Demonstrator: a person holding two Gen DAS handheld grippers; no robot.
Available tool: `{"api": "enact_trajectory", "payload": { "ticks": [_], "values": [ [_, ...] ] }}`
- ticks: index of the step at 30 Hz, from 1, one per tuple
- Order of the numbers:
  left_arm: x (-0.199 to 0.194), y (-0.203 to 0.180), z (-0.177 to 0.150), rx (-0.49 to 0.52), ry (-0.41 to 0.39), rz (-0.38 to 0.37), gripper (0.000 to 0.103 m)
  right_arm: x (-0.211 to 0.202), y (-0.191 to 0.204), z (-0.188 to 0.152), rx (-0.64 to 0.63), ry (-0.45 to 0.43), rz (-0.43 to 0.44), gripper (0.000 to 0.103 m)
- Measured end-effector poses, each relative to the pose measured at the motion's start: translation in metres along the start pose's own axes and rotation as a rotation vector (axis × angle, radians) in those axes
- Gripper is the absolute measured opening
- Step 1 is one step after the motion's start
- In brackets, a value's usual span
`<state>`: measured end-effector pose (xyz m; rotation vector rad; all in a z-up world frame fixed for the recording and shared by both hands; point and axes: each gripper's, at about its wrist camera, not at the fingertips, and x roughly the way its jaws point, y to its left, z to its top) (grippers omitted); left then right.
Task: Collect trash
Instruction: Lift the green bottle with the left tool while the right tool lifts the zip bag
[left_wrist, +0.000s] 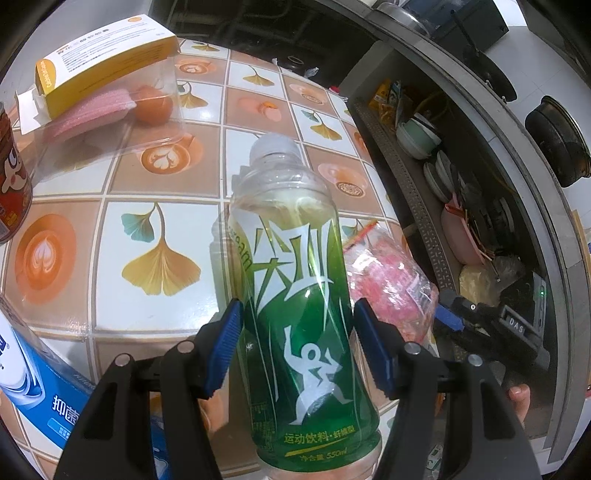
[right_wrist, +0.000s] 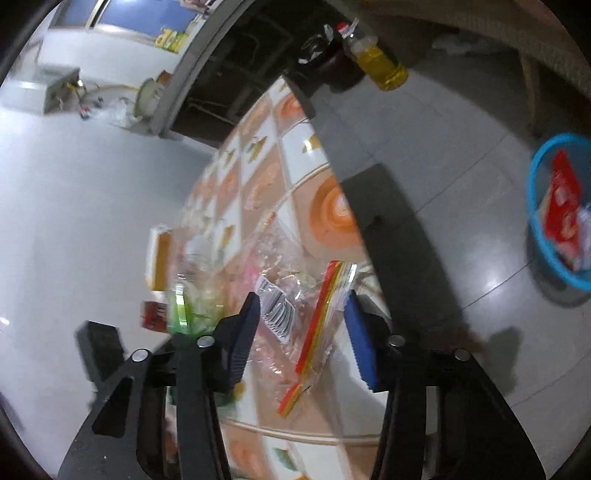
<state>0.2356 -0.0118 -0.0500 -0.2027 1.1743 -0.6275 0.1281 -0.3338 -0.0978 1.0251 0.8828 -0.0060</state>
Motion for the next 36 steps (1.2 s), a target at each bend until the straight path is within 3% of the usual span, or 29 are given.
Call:
{"api": "enact_trajectory", "payload": {
  "ticks": [7, 11, 15, 17, 20, 36],
  "values": [
    [0.001, -0.002, 0.0, 0.007, -0.001, 0.004, 0.06, 0.006, 0.009, -0.011, 0.032, 0.025, 0.188, 0.036],
    [0.002, -0.003, -0.001, 0.014, -0.002, 0.005, 0.06, 0.001, 0.02, -0.016, 0.0, 0.03, 0.237, 0.034],
    [0.003, -0.004, 0.0, 0.015, -0.004, 0.005, 0.06, 0.004, 0.033, -0.018, -0.045, 0.038, 0.203, 0.025],
    [0.004, -0.004, 0.0, 0.017, -0.004, 0.005, 0.06, 0.008, 0.038, -0.02, -0.066, 0.049, 0.173, 0.015],
    [0.005, -0.004, 0.002, 0.016, 0.0, 0.004, 0.06, 0.01, 0.043, -0.024, -0.086, 0.053, 0.152, 0.011],
    [0.031, 0.0, 0.018, -0.061, 0.115, -0.057, 0.063, 0.009, 0.044, -0.029, -0.112, 0.036, 0.1, 0.005]
  ]
}}
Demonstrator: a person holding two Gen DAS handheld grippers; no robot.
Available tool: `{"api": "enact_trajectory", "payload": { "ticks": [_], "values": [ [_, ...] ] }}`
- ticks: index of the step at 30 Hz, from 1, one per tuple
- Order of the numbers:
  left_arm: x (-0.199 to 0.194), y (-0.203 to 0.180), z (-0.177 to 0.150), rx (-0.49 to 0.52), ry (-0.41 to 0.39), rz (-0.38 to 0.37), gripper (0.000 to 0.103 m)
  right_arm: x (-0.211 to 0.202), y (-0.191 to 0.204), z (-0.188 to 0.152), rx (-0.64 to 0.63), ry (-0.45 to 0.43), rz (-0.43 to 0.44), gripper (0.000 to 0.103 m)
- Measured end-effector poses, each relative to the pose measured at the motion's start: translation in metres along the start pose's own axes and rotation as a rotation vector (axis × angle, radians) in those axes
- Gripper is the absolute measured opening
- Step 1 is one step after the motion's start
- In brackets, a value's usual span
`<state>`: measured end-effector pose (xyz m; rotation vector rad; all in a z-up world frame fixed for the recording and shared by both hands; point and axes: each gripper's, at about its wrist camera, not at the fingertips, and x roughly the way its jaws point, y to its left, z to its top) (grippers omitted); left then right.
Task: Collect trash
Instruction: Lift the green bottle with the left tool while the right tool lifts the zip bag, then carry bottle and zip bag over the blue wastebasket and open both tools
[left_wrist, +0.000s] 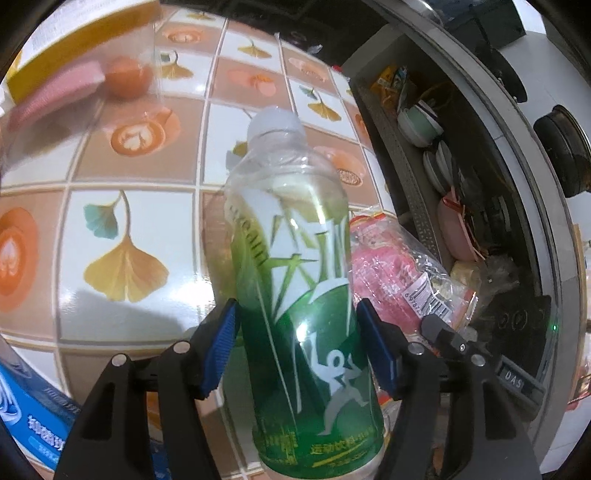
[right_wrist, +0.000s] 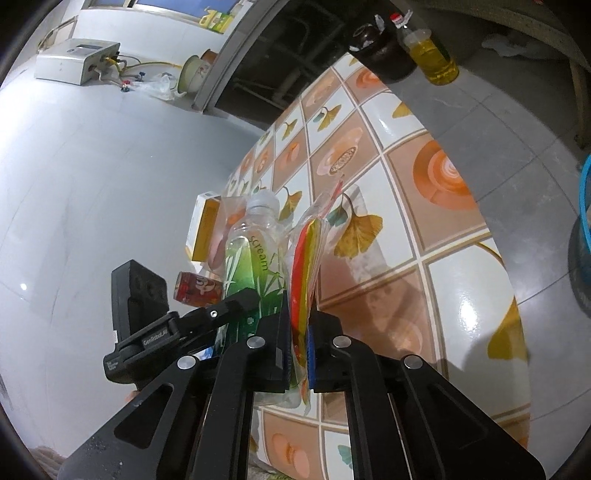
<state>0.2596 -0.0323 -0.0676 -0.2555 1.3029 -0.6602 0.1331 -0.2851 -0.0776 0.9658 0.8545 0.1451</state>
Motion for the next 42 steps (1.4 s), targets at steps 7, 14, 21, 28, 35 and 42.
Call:
{"api": "enact_trajectory", "payload": {
  "ticks": [7, 14, 21, 28, 35, 42],
  "values": [
    [0.002, 0.003, 0.0, -0.026, -0.011, -0.024, 0.059, -0.008, 0.002, -0.001, -0.01, -0.023, 0.012, 0.003],
    [-0.008, 0.006, -0.004, -0.037, -0.042, -0.037, 0.058, -0.021, 0.005, 0.0, -0.015, -0.058, 0.026, 0.003],
    [-0.014, 0.001, -0.009, -0.032, -0.047, -0.054, 0.058, -0.029, 0.004, 0.0, -0.005, -0.084, 0.033, 0.003],
    [-0.023, -0.01, -0.012, -0.008, -0.053, -0.071, 0.058, -0.04, 0.005, -0.002, -0.001, -0.114, 0.041, 0.003],
    [-0.03, -0.032, -0.013, 0.041, -0.062, -0.096, 0.058, -0.062, 0.004, -0.003, 0.001, -0.164, 0.06, 0.003],
    [-0.026, -0.068, -0.014, 0.103, -0.049, -0.128, 0.058, -0.093, -0.004, -0.004, 0.015, -0.235, 0.065, 0.003]
  ]
}}
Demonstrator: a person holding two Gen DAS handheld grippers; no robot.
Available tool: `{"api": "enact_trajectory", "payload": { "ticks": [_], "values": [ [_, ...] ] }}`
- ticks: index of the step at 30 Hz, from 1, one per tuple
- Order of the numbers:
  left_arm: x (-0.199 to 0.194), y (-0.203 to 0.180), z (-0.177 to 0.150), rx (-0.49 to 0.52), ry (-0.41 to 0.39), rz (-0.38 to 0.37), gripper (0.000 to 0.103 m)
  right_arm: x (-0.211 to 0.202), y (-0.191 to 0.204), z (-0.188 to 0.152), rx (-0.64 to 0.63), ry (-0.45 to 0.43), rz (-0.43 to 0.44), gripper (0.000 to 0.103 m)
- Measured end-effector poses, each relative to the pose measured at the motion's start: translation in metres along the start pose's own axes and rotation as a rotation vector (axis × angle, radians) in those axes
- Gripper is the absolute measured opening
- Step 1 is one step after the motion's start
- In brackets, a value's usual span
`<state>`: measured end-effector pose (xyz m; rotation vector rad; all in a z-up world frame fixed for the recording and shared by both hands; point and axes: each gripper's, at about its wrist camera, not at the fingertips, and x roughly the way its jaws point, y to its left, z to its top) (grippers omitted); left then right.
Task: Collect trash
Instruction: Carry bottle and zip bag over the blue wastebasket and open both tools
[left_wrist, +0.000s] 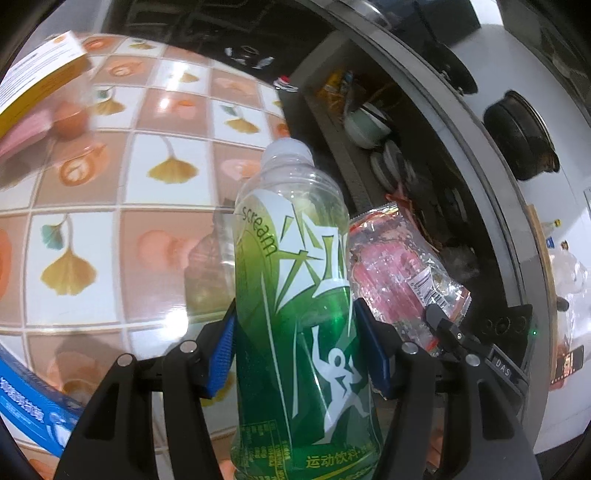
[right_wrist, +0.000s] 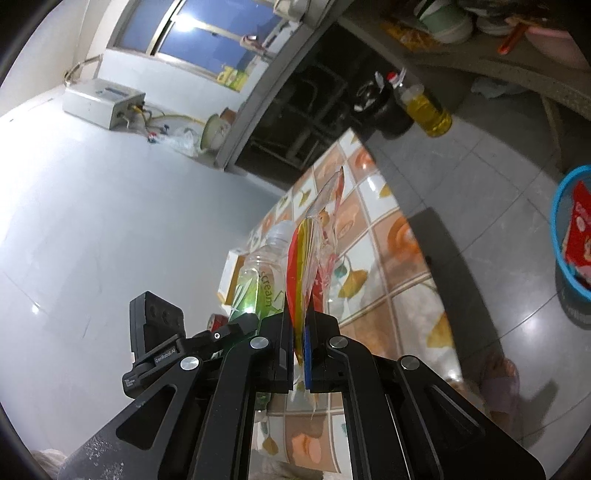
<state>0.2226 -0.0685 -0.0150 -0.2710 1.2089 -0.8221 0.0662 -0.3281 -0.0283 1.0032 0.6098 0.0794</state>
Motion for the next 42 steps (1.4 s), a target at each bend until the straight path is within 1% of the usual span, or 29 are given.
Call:
{"api": "enact_trajectory", "payload": {
  "ticks": [2, 10, 14, 18, 22, 25, 27, 28, 30, 31, 34, 35, 38, 42],
  "values": [
    [0.005, -0.01, 0.0, 0.019, 0.009, -0.008, 0.058, -0.011, -0.003, 0.002, -0.017, -0.015, 0.011, 0.003],
    [0.031, -0.063, 0.001, 0.112, 0.057, -0.051, 0.058, -0.052, -0.023, 0.009, 0.023, -0.117, 0.0, 0.002],
    [0.053, -0.093, 0.004, 0.163, 0.095, -0.071, 0.058, -0.08, -0.041, 0.013, 0.056, -0.194, -0.022, 0.002],
    [0.084, -0.126, 0.007, 0.212, 0.154, -0.091, 0.058, -0.113, -0.062, 0.015, 0.094, -0.288, -0.087, 0.002],
    [0.123, -0.157, 0.008, 0.26, 0.234, -0.092, 0.058, -0.147, -0.091, 0.011, 0.138, -0.394, -0.213, 0.003],
    [0.161, -0.179, 0.007, 0.302, 0.304, -0.076, 0.058, -0.163, -0.116, 0.007, 0.187, -0.442, -0.296, 0.003],
    [0.194, -0.195, 0.004, 0.33, 0.367, -0.06, 0.058, -0.168, -0.133, 0.004, 0.22, -0.457, -0.347, 0.003],
    [0.203, -0.198, 0.003, 0.336, 0.388, -0.058, 0.058, -0.171, -0.14, 0.002, 0.236, -0.459, -0.363, 0.002],
    [0.237, -0.209, -0.001, 0.353, 0.45, -0.032, 0.058, -0.168, -0.162, 0.003, 0.267, -0.457, -0.403, 0.003],
    [0.252, -0.213, -0.002, 0.36, 0.476, -0.018, 0.058, -0.164, -0.175, 0.003, 0.284, -0.45, -0.433, 0.003],
    [0.304, -0.217, -0.008, 0.384, 0.569, 0.034, 0.058, -0.154, -0.204, 0.003, 0.324, -0.423, -0.466, 0.003],
    [0.325, -0.217, -0.009, 0.38, 0.608, 0.051, 0.058, -0.147, -0.216, 0.005, 0.34, -0.408, -0.487, 0.003],
    [0.37, -0.213, -0.008, 0.364, 0.681, 0.089, 0.058, -0.133, -0.256, 0.012, 0.389, -0.364, -0.515, 0.003],
    [0.423, -0.21, -0.011, 0.374, 0.71, 0.175, 0.058, -0.111, -0.298, 0.022, 0.444, -0.325, -0.547, 0.003]
  ]
}}
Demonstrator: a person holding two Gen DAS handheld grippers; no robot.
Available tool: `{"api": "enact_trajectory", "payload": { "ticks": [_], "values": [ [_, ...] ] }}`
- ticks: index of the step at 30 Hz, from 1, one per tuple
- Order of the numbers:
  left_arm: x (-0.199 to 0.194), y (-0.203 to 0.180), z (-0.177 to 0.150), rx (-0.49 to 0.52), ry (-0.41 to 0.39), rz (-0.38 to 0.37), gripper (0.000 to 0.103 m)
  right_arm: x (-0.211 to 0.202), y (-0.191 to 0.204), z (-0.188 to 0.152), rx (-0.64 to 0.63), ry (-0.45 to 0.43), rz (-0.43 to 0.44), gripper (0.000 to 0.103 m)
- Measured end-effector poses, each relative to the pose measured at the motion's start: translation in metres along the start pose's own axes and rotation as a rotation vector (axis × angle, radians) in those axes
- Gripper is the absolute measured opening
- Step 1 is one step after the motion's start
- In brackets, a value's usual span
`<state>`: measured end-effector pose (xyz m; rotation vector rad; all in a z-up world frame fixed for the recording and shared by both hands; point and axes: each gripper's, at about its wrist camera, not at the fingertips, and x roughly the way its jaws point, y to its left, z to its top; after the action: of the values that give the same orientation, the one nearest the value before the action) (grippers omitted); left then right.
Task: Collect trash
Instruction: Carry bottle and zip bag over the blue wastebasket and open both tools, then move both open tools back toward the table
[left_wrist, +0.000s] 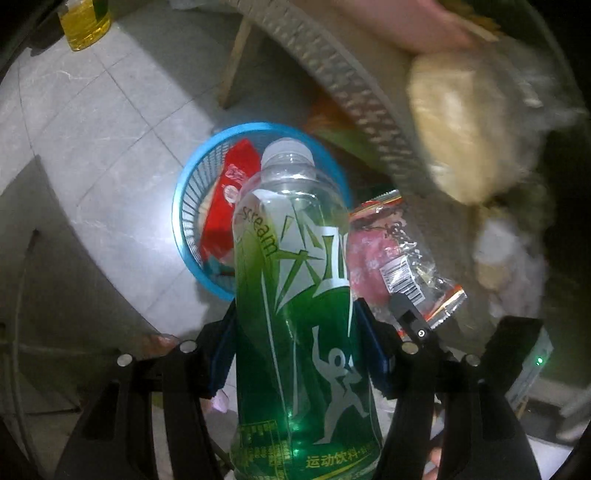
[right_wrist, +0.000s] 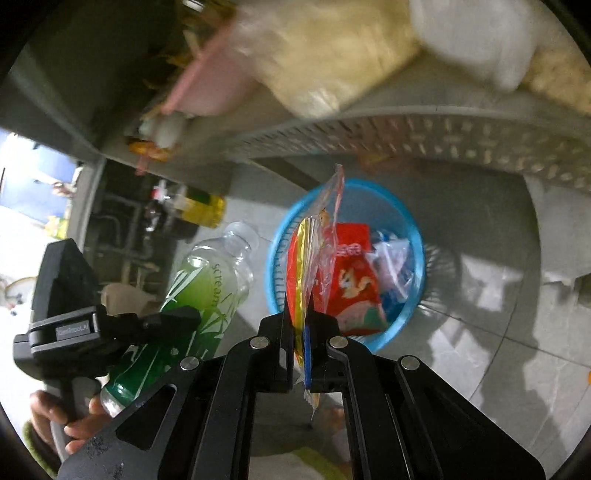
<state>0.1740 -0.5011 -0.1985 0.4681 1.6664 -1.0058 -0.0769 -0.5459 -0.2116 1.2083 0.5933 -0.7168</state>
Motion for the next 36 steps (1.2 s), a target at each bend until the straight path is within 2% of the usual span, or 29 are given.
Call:
{"api": "enact_trajectory", "payload": {
  "ticks": [4, 6, 7, 8, 13, 19, 28, 30, 36],
  "values": [
    [0.029, 0.001, 0.024, -0.011, 0.013, 0.035, 0.059, 0.043, -0.013, 0.014, 0.026, 0.04, -0.02, 0.008],
    [0.037, -0.004, 0.028, -0.006, 0.006, 0.034, 0.065, 0.059, -0.017, 0.017, 0.015, 0.06, -0.04, 0.016],
    [0.037, -0.007, 0.028, 0.002, 0.001, 0.031, 0.068, 0.067, -0.019, 0.017, 0.006, 0.072, -0.06, 0.034],
    [0.037, -0.009, 0.027, 0.006, -0.005, 0.031, 0.069, 0.073, -0.022, 0.017, -0.002, 0.077, -0.086, 0.044],
    [0.011, -0.022, 0.019, 0.047, -0.044, 0.015, 0.071, 0.069, -0.027, 0.012, -0.068, 0.068, -0.192, 0.045],
    [-0.048, -0.029, -0.002, 0.056, -0.154, -0.011, 0.075, 0.04, -0.033, 0.003, -0.092, 0.021, -0.227, 0.047],
    [-0.143, -0.028, -0.076, 0.098, -0.305, -0.103, 0.079, -0.017, -0.006, -0.033, -0.23, -0.059, -0.224, 0.048],
    [-0.169, -0.023, -0.1, 0.099, -0.365, -0.118, 0.081, -0.036, 0.007, -0.045, -0.274, -0.079, -0.217, 0.048],
    [-0.236, -0.004, -0.178, 0.11, -0.566, -0.129, 0.087, -0.093, 0.065, -0.078, -0.443, -0.16, -0.17, 0.06]
  ]
}}
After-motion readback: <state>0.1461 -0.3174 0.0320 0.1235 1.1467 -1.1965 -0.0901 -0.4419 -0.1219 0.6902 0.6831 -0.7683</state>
